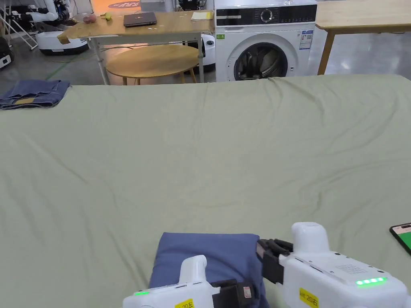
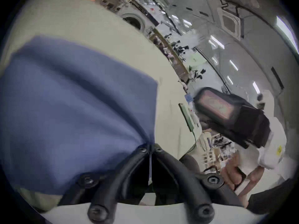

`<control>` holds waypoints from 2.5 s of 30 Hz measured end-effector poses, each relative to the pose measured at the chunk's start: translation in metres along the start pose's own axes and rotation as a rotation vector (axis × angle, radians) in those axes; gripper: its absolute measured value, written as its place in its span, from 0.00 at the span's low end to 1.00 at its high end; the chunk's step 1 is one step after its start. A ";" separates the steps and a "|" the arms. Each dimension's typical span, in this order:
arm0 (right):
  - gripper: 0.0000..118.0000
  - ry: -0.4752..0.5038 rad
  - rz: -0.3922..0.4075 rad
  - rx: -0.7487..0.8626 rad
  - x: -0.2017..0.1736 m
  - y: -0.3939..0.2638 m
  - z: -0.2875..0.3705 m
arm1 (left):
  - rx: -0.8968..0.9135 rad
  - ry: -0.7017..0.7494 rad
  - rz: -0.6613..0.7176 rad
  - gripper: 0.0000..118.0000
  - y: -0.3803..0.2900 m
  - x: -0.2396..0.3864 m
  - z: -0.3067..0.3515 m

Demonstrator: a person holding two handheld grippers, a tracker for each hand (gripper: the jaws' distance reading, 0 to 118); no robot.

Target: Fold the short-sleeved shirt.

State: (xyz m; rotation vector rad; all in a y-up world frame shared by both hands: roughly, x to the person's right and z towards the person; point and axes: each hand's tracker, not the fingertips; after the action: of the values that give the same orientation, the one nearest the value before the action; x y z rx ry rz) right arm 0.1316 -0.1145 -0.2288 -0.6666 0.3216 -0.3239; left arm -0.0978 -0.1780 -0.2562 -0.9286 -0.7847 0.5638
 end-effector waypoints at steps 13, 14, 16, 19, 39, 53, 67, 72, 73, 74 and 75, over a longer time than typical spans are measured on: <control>0.00 0.049 -0.191 -0.158 0.040 -0.038 -0.048 | 0.211 0.017 0.348 1.00 0.025 -0.127 0.110; 0.00 0.050 -0.173 -0.159 0.038 -0.038 -0.048 | 0.181 -0.054 0.405 1.00 0.019 -0.139 0.099; 0.00 0.049 -0.165 -0.159 0.037 -0.037 -0.049 | 0.192 -0.206 0.479 1.00 0.009 -0.145 0.078; 0.00 0.052 -0.164 -0.151 0.035 -0.038 -0.049 | 0.171 -0.337 0.519 0.96 0.014 -0.128 0.048; 0.00 -0.007 -0.002 -0.112 -0.007 -0.027 -0.030 | 0.265 0.262 0.275 0.24 0.117 -0.254 0.279; 0.00 0.001 0.008 -0.159 -0.030 -0.029 -0.054 | 0.415 0.371 0.361 0.97 0.128 -0.320 0.390; 0.00 0.061 0.031 -0.087 -0.033 -0.027 -0.015 | 0.547 0.681 0.242 0.06 0.090 -0.243 0.428; 0.00 0.021 0.071 0.027 -0.035 0.011 0.010 | 0.580 0.694 -0.043 0.05 0.124 -0.138 0.352; 0.00 0.011 0.086 0.066 -0.038 0.025 0.016 | 0.603 0.707 -0.114 0.05 0.131 -0.112 0.333; 0.00 -0.013 0.111 0.115 -0.043 0.039 0.024 | 0.618 0.704 -0.190 0.05 0.139 -0.087 0.315; 0.00 -0.036 0.142 0.169 -0.049 0.053 0.032 | 0.618 0.707 -0.250 0.05 0.146 -0.062 0.298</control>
State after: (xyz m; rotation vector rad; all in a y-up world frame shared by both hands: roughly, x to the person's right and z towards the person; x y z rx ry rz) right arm 0.1095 -0.0388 -0.2299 -0.4798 0.3018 -0.2007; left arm -0.3857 -0.0066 -0.2948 -0.3892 -0.0589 0.1988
